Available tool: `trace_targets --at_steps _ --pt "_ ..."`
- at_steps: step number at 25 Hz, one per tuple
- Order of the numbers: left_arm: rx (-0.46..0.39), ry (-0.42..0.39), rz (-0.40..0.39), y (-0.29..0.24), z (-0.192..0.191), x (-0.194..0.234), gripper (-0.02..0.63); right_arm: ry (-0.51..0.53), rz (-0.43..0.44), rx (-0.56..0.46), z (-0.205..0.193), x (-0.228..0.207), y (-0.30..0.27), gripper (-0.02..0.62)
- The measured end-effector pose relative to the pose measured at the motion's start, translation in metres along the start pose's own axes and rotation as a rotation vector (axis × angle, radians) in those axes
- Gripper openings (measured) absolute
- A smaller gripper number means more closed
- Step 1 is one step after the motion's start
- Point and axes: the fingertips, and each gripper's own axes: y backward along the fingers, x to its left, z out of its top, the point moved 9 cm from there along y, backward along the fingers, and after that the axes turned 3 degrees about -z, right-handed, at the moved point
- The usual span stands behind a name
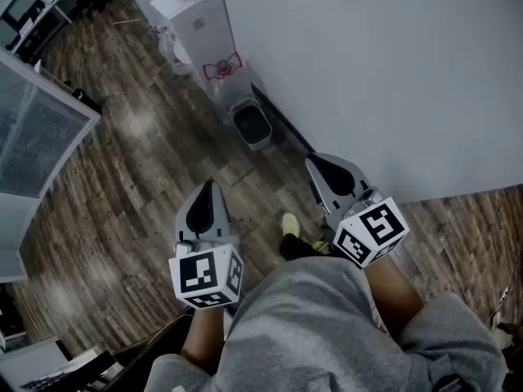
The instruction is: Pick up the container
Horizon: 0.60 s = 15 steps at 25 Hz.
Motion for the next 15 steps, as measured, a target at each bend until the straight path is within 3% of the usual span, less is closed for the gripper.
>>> trace_targets --at_steps 15 --pt "0.035 0.011 0.078 -0.084 0.018 0.0 0.012 -0.003 0.066 0.007 0.021 -0.075 -0.067 0.025"
